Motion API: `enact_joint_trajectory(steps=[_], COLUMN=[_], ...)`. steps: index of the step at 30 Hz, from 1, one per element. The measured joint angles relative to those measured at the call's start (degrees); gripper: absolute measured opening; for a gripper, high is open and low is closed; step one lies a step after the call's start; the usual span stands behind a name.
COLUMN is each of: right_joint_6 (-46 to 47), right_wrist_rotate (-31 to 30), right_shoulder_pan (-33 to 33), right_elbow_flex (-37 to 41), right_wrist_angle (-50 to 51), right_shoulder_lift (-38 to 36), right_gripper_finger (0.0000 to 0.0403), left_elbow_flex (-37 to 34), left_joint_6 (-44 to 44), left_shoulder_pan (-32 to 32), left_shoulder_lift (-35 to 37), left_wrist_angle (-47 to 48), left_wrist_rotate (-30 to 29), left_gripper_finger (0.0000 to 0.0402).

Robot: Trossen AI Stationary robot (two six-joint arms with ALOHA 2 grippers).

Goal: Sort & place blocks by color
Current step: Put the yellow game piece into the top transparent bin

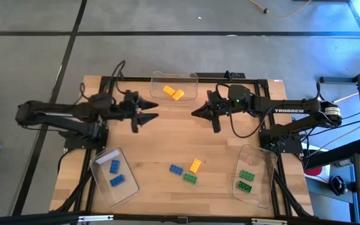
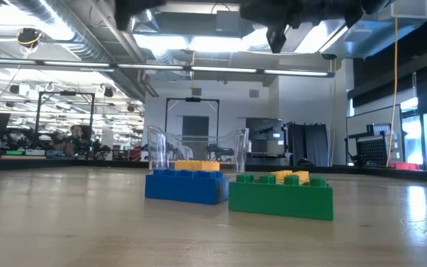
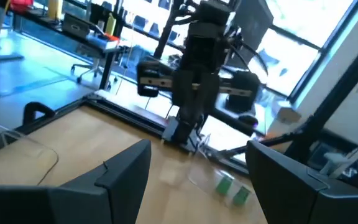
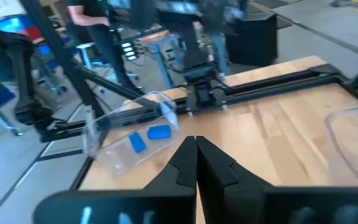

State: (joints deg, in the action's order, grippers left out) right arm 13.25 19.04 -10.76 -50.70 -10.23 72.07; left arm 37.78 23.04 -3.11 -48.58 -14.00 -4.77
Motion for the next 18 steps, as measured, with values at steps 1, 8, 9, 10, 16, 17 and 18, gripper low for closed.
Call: enact_joint_trajectory(steps=[1, 8, 9, 10, 16, 17, 18], right_joint_6=[0.31, 1.38, 1.37, 1.36, 1.29, 1.29, 1.29], right_wrist_rotate=[0.26, 0.23, 0.23, 0.23, 0.19, 0.19, 0.19], right_shoulder_pan=[0.04, 0.02, 0.02, 0.02, 0.02, 0.02, 0.02], right_elbow_flex=[0.0, 0.0, 0.0, 0.0, 0.0, 0.0, 0.0], right_wrist_angle=[-0.22, -0.89, -0.89, -0.85, -0.84, -0.84, -0.84], right_shoulder_lift=[0.0, 0.0, 0.0, 0.0, 0.0, 0.0, 0.0], right_gripper_finger=[0.0, 0.0, 0.0, 0.0, 0.0, 0.0, 0.0], left_elbow_flex=[-1.31, -2.75, -2.75, -2.75, -2.8, -2.8, -2.8], left_joint_6=[0.23, -5.79, -7.29, -8.34, -9.7, -9.69, -9.69], left_shoulder_pan=[-0.53, -0.47, -0.46, -0.46, -0.46, -0.46, -0.46], left_shoulder_lift=[-1.14, -4.87, -5.22, -5.44, -5.42, -5.42, -5.42], left_wrist_angle=[-3.22, -9.19, -9.34, -9.06, -9.13, -9.11, -9.12], left_wrist_rotate=[0.21, 1.43, 1.66, 1.83, 1.8, 1.76, 1.76], left_gripper_finger=[0.0253, 0.0253, 0.0253, 0.0253, 0.0253, 0.0253, 0.0253])
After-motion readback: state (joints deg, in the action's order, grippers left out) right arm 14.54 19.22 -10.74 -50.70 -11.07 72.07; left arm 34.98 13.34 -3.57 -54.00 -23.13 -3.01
